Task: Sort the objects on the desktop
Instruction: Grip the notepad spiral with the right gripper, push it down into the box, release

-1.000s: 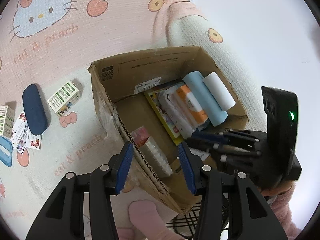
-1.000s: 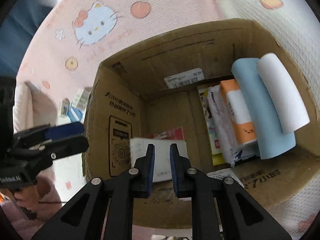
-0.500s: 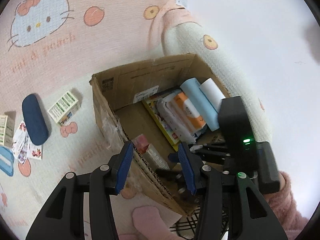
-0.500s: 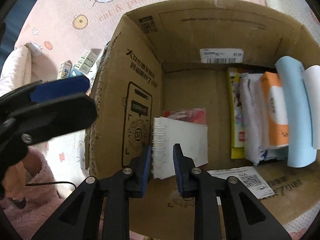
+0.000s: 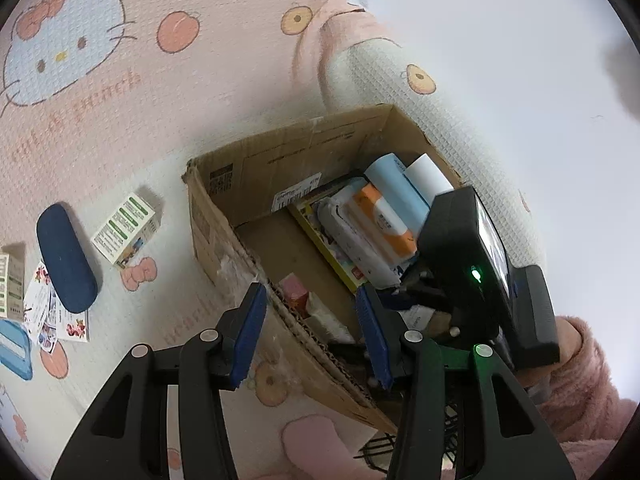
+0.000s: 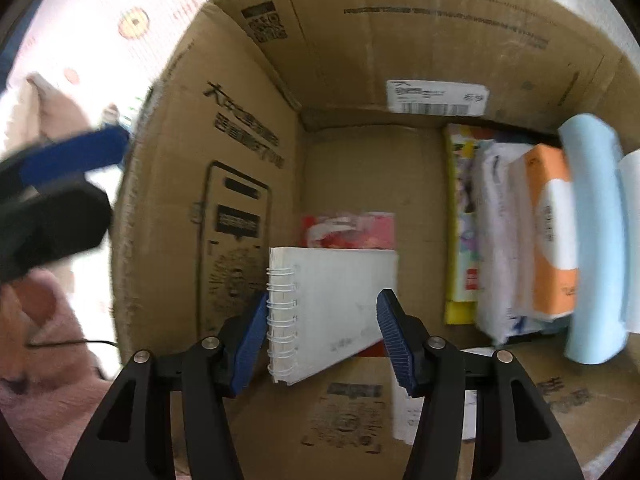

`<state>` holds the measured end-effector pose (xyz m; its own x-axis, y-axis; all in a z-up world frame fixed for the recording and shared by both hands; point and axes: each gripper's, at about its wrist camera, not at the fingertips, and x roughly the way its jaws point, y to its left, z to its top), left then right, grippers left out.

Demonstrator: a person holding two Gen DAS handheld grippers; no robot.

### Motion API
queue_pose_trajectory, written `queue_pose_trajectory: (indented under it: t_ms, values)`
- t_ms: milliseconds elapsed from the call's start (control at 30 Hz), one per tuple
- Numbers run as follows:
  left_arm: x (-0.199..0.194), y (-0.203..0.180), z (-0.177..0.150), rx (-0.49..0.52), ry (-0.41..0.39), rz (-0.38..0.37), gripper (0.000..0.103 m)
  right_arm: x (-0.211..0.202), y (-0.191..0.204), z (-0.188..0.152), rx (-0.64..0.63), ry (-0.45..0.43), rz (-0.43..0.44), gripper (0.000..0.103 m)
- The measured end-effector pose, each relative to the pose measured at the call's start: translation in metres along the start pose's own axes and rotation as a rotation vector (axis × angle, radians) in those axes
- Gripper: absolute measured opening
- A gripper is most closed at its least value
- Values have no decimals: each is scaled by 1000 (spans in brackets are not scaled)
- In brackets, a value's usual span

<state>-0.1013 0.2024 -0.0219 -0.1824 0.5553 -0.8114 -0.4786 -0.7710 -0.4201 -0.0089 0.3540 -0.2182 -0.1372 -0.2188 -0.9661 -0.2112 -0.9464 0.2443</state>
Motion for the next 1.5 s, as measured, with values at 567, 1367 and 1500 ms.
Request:
queue_pose_trajectory:
  t_ms: [567, 1367, 1500]
  values:
    - [2, 13, 43, 15, 74, -20, 47, 7, -6, 2, 54, 64, 115, 53]
    - [24, 5, 40, 41, 191, -80, 48, -19, -15, 8, 7, 29, -53, 11]
    - [42, -11, 47, 53, 276, -67, 48, -34, -30, 3, 137, -21, -63, 11]
